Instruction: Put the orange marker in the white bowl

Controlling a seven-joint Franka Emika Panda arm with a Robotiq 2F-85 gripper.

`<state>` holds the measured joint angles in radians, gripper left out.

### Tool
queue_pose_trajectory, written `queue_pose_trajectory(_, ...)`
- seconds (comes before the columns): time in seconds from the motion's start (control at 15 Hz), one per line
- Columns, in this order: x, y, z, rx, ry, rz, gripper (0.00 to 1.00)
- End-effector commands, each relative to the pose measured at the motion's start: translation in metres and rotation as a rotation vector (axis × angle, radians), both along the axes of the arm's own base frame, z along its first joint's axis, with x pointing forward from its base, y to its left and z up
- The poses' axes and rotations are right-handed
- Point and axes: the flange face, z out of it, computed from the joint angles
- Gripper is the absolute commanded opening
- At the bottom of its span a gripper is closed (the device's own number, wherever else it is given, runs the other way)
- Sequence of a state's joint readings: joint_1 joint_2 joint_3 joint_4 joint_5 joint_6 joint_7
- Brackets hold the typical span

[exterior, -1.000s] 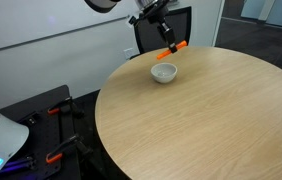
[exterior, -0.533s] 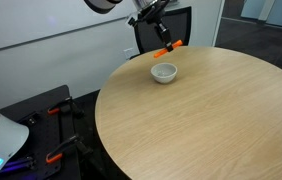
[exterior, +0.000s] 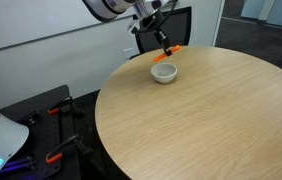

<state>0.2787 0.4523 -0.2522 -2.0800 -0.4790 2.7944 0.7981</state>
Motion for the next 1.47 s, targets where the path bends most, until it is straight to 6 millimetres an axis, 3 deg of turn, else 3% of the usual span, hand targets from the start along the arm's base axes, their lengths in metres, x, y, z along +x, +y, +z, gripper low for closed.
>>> queue_pose_trajectory(0.0, 0.014, 0.004, -0.017, 0.013, -0.03, -0.01, 0.05)
queue_pose_trajectory(0.6, 0.031, 0.014, -0.053, 0.014, -0.039, -0.018, 0.05)
queue_pose_trajectory(1.33, 0.028, 0.026, -0.081, 0.01, -0.005, -0.021, 0.05)
queue_pose_trajectory(1.4, 0.027, 0.026, -0.082, 0.008, -0.001, -0.021, 0.25)
